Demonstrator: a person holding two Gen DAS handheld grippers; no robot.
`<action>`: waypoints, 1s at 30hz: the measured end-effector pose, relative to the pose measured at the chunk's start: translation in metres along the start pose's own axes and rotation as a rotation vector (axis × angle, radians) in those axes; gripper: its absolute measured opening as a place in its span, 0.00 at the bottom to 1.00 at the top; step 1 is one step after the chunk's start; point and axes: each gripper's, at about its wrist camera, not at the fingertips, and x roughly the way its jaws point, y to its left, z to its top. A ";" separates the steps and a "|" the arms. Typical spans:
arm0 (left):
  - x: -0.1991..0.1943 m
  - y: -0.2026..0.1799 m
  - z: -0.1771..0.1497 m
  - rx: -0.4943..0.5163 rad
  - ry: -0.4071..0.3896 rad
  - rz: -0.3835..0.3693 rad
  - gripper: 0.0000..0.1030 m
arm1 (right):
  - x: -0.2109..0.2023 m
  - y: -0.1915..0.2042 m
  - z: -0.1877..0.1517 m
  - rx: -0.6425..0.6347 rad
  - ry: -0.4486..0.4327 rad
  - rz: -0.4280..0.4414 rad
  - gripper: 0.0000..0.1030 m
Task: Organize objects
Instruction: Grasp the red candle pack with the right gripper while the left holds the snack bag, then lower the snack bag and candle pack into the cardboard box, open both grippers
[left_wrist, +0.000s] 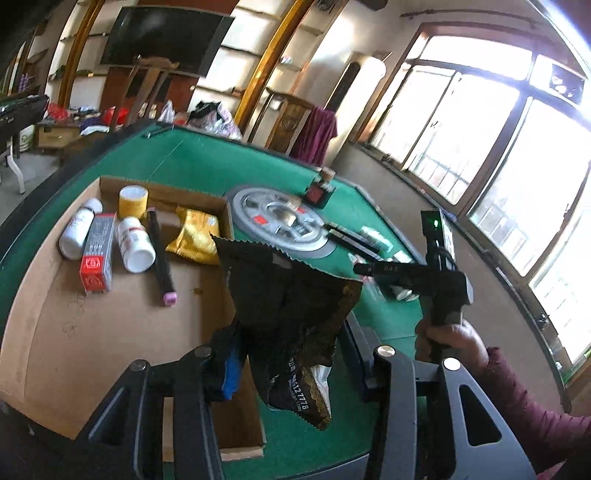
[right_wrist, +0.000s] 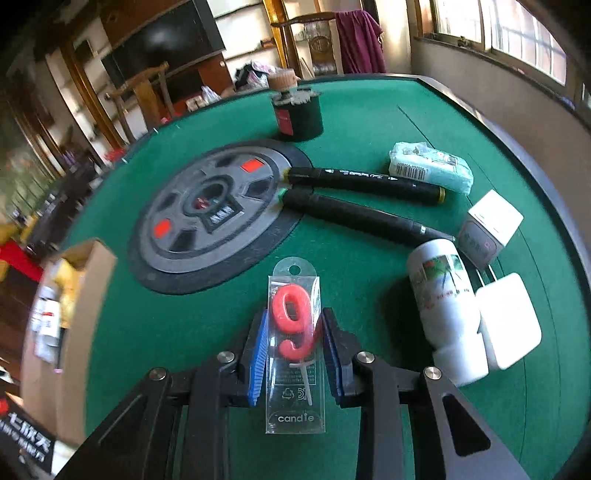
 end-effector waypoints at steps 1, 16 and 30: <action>-0.003 -0.001 0.001 0.002 -0.008 -0.010 0.42 | -0.005 0.001 -0.001 0.002 -0.011 0.013 0.29; -0.057 0.064 0.036 -0.059 0.048 0.154 0.42 | -0.067 0.085 0.001 -0.108 -0.034 0.368 0.29; 0.011 0.142 0.046 -0.184 0.270 0.242 0.42 | -0.003 0.232 -0.034 -0.285 0.176 0.456 0.30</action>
